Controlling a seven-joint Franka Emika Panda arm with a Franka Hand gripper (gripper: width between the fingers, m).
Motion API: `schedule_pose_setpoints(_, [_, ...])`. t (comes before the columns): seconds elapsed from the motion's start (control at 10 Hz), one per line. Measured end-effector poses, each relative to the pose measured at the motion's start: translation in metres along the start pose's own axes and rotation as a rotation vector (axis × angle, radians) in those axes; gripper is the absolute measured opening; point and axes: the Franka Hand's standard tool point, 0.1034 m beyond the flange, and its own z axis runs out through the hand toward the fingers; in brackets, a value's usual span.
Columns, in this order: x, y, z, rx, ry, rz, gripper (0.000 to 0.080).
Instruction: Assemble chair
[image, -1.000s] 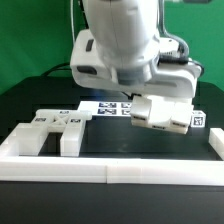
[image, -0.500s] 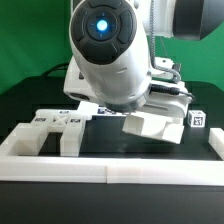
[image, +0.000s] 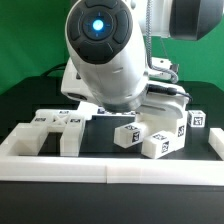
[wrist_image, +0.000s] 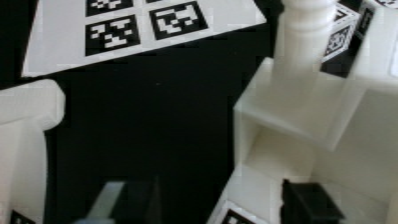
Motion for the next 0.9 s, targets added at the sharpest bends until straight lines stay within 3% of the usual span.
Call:
schedule_pose_setpoints(0.1, [0.0,0.0,0.0,0.001,0.0,0.001,0.0435])
schedule_pose_setpoints(0.2, [0.0,0.001,0.0,0.002,0.0,0.001,0.0435])
schedule_pose_setpoints(0.3, [0.0,0.001,0.0,0.002,0.0,0.002,0.0601])
schedule_pose_setpoints(0.4, [0.0,0.002,0.0,0.003,0.0,0.002,0.0634])
schedule_pose_setpoints(0.9, [0.001,0.012,-0.003,0.017,-0.002,0.006,0.0649])
